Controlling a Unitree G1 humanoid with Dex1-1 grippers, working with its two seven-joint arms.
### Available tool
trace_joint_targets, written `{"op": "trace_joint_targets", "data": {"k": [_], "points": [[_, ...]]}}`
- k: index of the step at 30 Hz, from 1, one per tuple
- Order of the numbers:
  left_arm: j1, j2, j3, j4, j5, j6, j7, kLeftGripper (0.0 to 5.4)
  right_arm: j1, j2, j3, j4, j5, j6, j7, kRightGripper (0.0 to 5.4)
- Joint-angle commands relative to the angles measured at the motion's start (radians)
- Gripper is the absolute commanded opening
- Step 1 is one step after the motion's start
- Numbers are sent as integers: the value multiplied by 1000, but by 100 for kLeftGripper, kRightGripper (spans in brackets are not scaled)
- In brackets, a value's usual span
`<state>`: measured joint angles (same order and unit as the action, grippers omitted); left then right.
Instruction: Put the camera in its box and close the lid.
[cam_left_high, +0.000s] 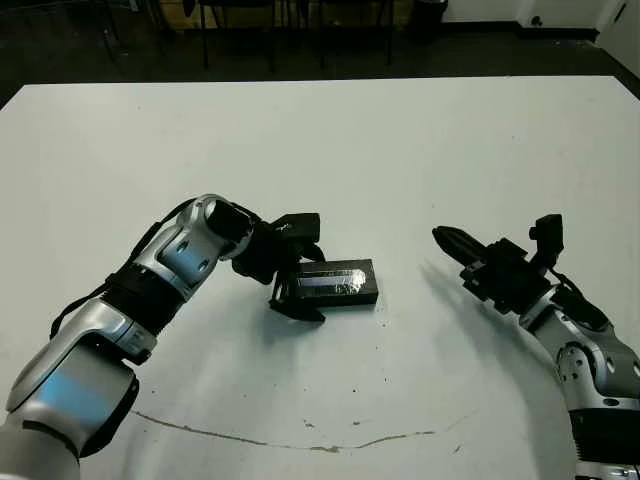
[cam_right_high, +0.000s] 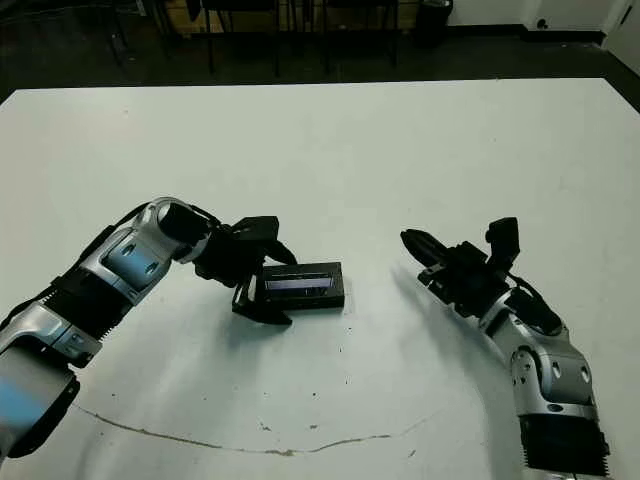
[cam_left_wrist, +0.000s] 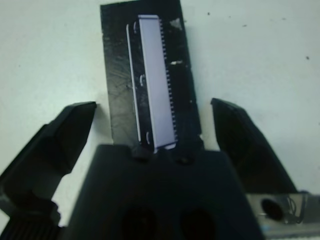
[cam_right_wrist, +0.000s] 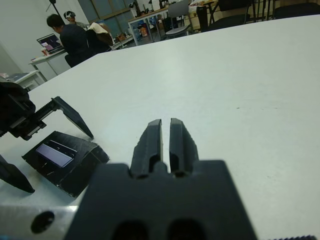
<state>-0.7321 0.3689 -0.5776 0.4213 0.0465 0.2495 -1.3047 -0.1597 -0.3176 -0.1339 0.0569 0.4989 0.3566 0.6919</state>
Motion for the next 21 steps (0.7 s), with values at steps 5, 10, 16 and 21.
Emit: {"op": "trace_joint_targets", "data": {"k": [5, 10, 16, 21], "points": [[144, 89, -4, 33, 27, -21, -6, 539, 8, -8, 7, -18, -14, 18, -28, 0], [236, 181, 72, -15, -11, -106, 14, 539, 11, -11, 6, -9, -8, 11, -11, 0], [350, 278, 146, -72, -52, -188, 18, 539, 13, -10, 10, -12, -15, -1, -11, 0], [429, 331, 187, -98, -82, -194, 32, 539, 6, 1, 15, 4, -17, -15, -12, 0]]}}
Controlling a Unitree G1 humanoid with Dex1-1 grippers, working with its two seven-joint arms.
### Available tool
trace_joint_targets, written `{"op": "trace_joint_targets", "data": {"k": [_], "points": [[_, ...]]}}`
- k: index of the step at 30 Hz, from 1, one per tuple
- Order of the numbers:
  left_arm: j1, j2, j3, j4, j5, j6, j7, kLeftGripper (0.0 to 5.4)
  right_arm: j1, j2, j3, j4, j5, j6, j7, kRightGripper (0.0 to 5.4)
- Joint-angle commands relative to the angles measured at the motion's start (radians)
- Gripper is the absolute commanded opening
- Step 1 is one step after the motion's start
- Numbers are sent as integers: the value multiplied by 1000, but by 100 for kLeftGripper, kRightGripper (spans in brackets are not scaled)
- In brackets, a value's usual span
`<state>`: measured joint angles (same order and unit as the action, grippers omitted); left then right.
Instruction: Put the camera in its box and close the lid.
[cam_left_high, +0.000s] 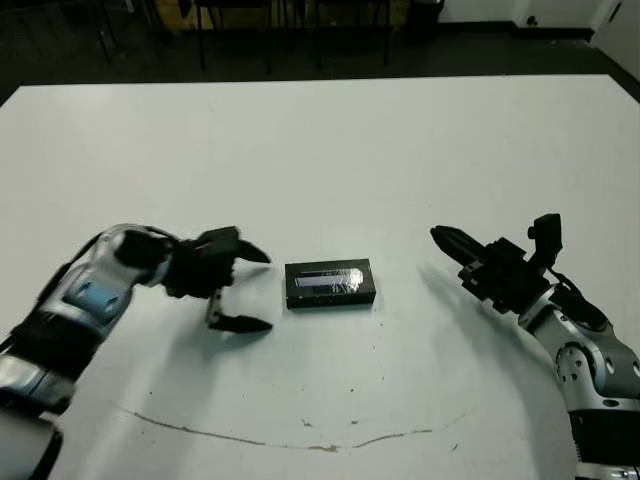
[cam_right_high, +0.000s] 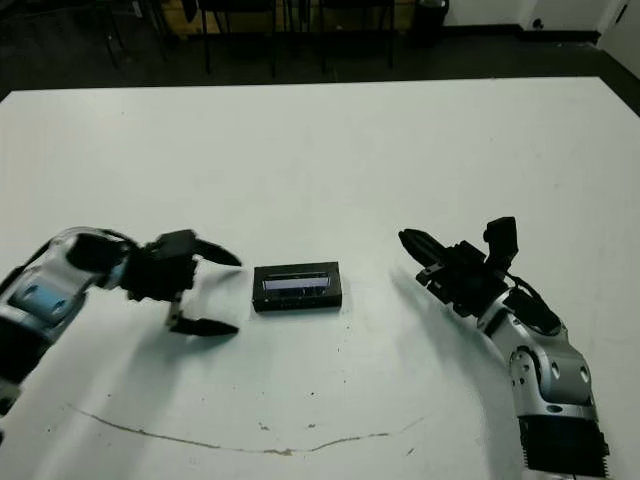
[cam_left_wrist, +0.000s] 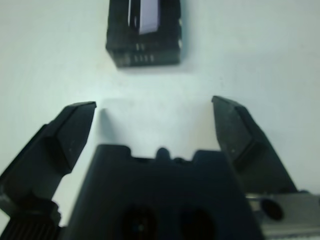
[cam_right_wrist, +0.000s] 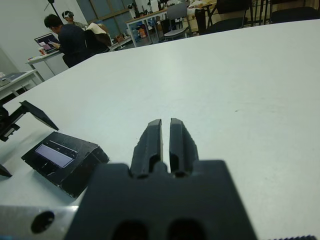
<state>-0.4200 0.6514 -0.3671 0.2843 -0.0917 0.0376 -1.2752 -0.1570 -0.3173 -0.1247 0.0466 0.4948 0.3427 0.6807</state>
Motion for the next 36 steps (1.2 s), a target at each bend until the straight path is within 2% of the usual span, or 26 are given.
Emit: {"op": "trace_joint_targets", "data": {"k": [1, 5, 6, 8, 11, 15, 20, 25, 29, 32, 36], "points": [[134, 56, -9, 37, 46, 15, 11, 539, 4, 0, 8, 11, -15, 2, -6, 0], [178, 84, 39, 0, 36, 61, 74, 539, 6, -1, 10, -3, -12, 21, -21, 0], [200, 86, 71, -32, 28, 70, 118, 539, 7, -1, 10, -10, -9, 30, -26, 0], [267, 59, 172, -115, -37, 135, 228, 539, 12, 0, 12, -19, -10, 34, -35, 0], [378, -49, 331, -321, -125, 268, 472, 522, 16, 4, 15, -17, -23, 9, -40, 0], [461, -253, 421, -543, -149, 224, 752, 460, 17, 10, 14, -20, -18, 27, -48, 0], [469, -402, 374, -739, -143, 273, 931, 358, 19, 10, 18, -25, -23, 24, -55, 0], [450, -498, 279, -849, -138, 411, 1050, 260, 28, 8, 20, -39, -27, 18, -63, 0], [418, -550, 220, -892, -138, 536, 1122, 184, 28, 6, 17, -39, -24, 18, -63, 0], [382, -600, 196, -905, -169, 670, 1169, 126, 23, 13, 11, -28, -11, 19, -60, 0], [338, -622, 142, -881, -152, 794, 1209, 48, 21, 19, 12, -26, -9, 19, -65, 0]]}}
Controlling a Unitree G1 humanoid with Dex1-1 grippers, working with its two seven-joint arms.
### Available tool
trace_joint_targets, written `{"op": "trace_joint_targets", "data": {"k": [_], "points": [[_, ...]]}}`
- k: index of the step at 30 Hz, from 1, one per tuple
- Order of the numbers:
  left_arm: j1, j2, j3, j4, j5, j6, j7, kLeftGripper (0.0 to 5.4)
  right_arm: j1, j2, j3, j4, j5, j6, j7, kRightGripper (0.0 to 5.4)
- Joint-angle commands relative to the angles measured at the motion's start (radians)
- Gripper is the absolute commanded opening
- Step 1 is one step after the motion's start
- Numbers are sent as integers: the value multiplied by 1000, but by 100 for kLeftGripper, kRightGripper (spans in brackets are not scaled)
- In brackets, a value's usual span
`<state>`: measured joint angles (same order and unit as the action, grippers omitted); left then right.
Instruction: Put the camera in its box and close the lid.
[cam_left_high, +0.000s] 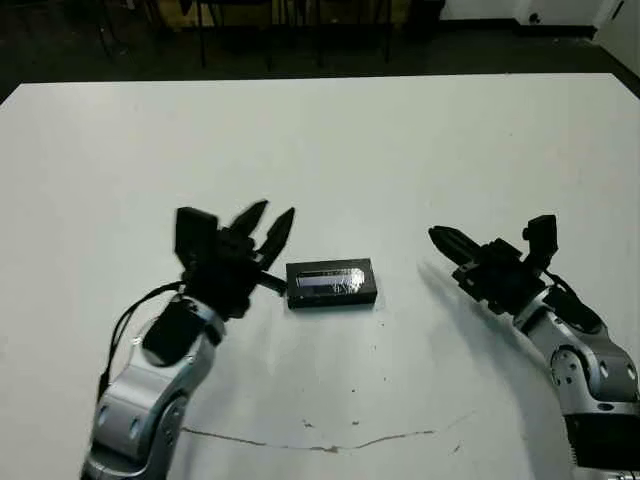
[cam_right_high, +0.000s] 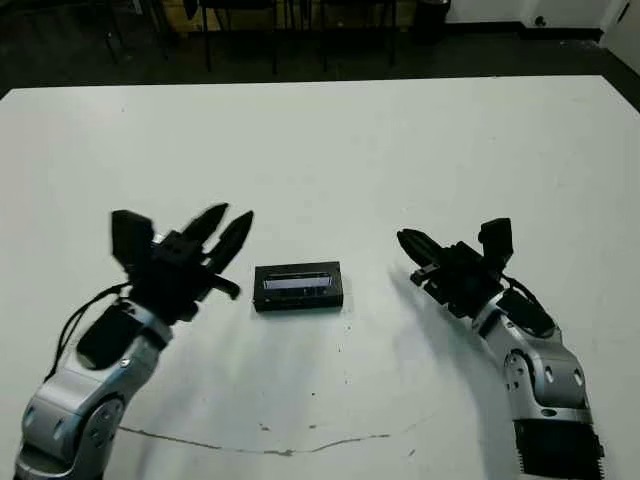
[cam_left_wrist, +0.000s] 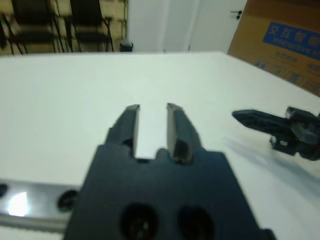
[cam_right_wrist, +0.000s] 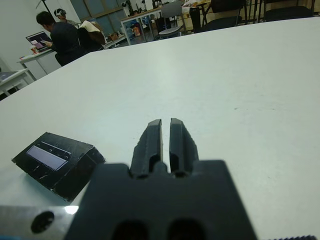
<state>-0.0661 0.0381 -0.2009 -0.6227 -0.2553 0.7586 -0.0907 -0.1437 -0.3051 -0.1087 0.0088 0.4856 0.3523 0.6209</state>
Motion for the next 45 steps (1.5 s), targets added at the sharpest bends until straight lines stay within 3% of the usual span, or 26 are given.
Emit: {"op": "trace_joint_targets", "data": {"k": [1, 3, 8, 17, 31, 34, 41, 45], "points": [[-22, -17, -33, 37, 13, 93, 32, 29, 7, 8, -2, 15, -3, 1, -3, 0], [-30, -26, -53, 63, 22, 123, 47, 1, 7, 10, -1, 13, -6, 3, -9, 0], [-14, -48, -102, 161, 39, 125, 50, 1, 16, 12, 4, -10, -13, 9, -28, 0], [46, 11, -193, 283, 107, 29, -1, 1, 20, 15, 0, -5, -2, 11, -19, 0], [83, 39, -175, 311, 136, 24, -45, 1, 27, 23, 2, -20, -1, 25, -34, 0], [112, 38, -137, 295, 133, -56, -50, 1, 34, 31, 3, -26, 0, 13, -32, 0], [190, 86, 13, 281, 126, -394, -106, 1, 76, 83, 25, -93, -55, -39, -112, 0], [207, 105, 124, 301, 88, -528, -134, 1, 87, 103, 50, -115, -89, -60, -152, 0]]}}
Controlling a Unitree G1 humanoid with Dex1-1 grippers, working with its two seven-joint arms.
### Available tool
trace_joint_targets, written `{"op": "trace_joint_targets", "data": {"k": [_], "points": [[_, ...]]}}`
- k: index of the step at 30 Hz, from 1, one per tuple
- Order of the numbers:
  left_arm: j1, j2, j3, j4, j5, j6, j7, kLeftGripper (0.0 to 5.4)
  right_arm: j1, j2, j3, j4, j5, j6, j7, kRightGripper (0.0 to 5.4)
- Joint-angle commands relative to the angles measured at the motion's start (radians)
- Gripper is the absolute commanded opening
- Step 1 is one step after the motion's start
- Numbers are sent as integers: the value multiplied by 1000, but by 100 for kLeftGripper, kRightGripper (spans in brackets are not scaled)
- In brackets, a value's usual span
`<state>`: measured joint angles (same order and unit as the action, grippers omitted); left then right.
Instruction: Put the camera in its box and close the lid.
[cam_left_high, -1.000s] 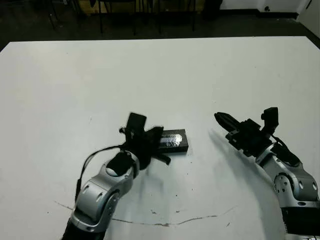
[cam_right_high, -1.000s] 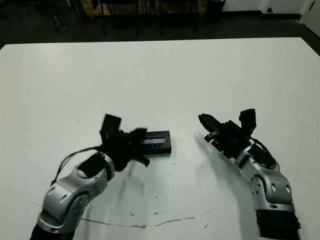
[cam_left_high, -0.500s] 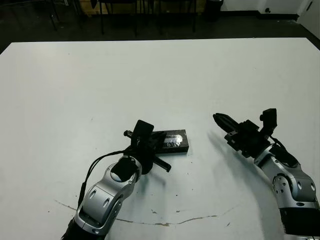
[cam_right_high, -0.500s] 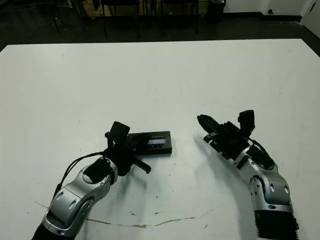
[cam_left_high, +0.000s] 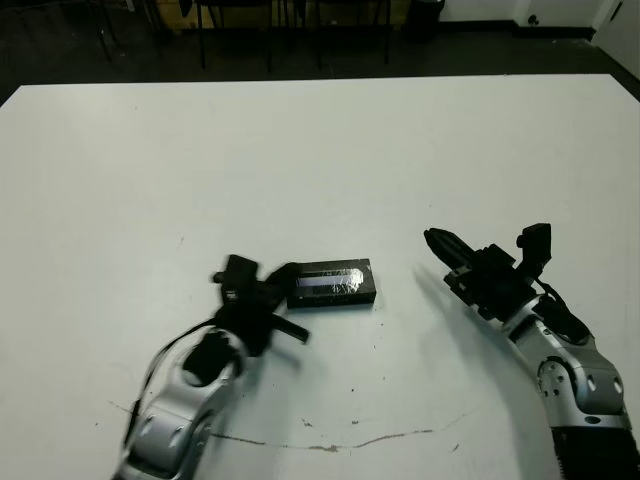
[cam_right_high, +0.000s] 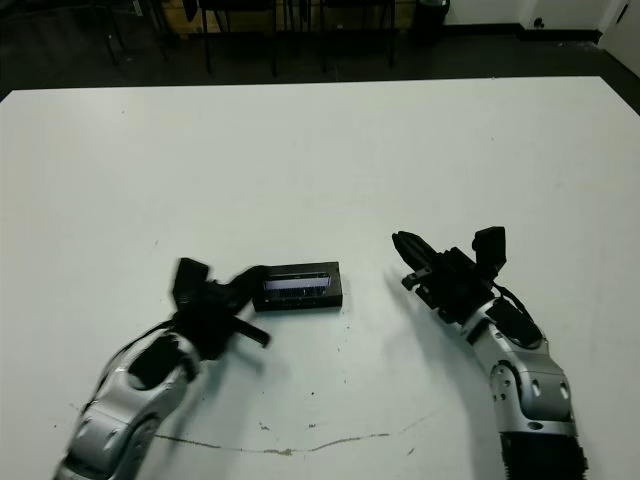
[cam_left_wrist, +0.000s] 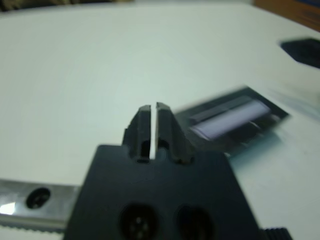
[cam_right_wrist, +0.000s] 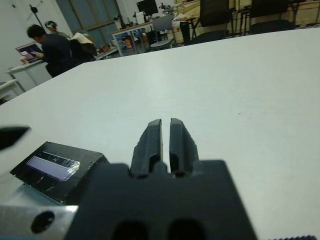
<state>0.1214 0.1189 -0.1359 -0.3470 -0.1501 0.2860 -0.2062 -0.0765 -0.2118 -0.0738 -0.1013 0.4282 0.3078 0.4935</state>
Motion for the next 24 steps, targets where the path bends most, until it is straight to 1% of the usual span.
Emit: {"op": "trace_joint_targets", "data": {"k": [1, 4, 6, 8, 12, 15, 17, 20, 22, 24], "points": [[22, 29, 84, 28, -26, -81, -26, 1, 23, 13, 22, -12, -46, -22, -37, 0], [28, 55, 149, 24, -12, -157, -29, 1, 20, 31, 27, -26, -40, -13, -52, 0], [21, 73, 185, 37, -2, -207, -31, 1, 10, 39, 25, -14, -29, -23, -41, 0], [6, 87, 222, 59, 10, -256, -22, 1, -1, 51, 23, 4, -31, -57, -34, 0], [-10, 79, 264, 86, 13, -302, 10, 1, -14, 55, 36, 30, -86, -143, -44, 0], [-4, 43, 285, 94, -26, -298, 34, 1, -21, 62, 43, 62, -123, -209, -51, 0], [5, 5, 301, 91, -71, -287, 54, 1, -23, 66, 47, 87, -162, -251, -75, 0], [19, -57, 309, 72, -127, -270, 90, 1, -20, 75, 49, 97, -188, -256, -112, 0], [29, -80, 303, 62, -140, -271, 99, 1, -16, 77, 50, 96, -183, -248, -118, 0], [37, -90, 294, 59, -138, -279, 96, 1, -13, 79, 47, 94, -162, -241, -104, 0]]}}
